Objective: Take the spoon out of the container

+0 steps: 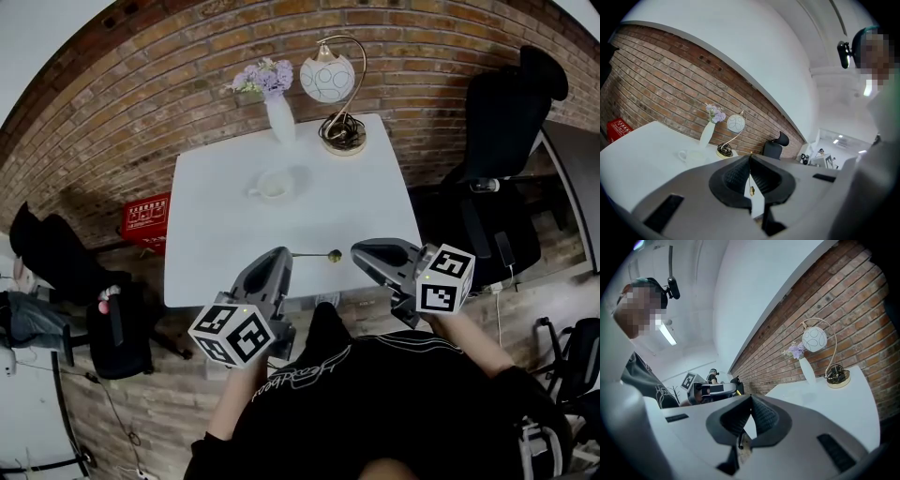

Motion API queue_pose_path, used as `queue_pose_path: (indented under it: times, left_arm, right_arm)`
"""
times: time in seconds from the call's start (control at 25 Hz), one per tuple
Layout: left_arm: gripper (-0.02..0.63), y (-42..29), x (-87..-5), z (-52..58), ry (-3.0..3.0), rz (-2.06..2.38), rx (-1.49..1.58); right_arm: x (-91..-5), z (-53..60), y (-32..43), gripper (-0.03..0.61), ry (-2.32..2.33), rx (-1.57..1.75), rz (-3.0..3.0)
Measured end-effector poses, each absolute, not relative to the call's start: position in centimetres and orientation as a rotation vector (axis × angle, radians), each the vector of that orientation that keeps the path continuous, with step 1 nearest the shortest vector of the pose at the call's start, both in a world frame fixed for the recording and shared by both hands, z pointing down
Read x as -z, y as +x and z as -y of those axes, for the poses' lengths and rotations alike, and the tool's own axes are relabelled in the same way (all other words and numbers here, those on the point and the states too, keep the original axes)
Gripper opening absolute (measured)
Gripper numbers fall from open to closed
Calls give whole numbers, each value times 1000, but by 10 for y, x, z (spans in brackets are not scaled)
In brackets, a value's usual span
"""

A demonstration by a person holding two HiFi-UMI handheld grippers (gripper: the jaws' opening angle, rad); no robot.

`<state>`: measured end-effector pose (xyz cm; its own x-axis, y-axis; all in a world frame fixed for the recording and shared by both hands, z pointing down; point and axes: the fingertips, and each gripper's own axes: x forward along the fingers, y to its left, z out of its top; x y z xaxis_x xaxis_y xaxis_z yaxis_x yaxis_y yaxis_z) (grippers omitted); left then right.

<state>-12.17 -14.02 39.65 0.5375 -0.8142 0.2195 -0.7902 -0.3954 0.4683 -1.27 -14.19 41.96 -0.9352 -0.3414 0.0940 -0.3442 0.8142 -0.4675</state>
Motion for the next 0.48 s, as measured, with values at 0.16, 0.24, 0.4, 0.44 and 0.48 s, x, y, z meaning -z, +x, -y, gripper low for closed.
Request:
queue_pose_path:
  times: [0.16,0.24,0.4,0.44,0.48]
  left_arm:
    - [8,-123,-395,137,2249,1298,67]
    - [8,-123,-395,136,2247,1298,67]
    - [8,-123,-398,133,2243,1296,69]
    - [8,-123,-400,131,2241,1294,69]
    - [8,-123,-401,130,2238,1293,69]
  right_arm:
    - [-417,140,-13,-3,568,-775,2988]
    - [-418,139,-13,-3,571,-780,2986]
    - [-422,136,-15,-3,563,-791,2982]
    - [-424,134,-15,-3,563,-794,2981]
    - [-425,132,-15,-3,563,-797,2980]
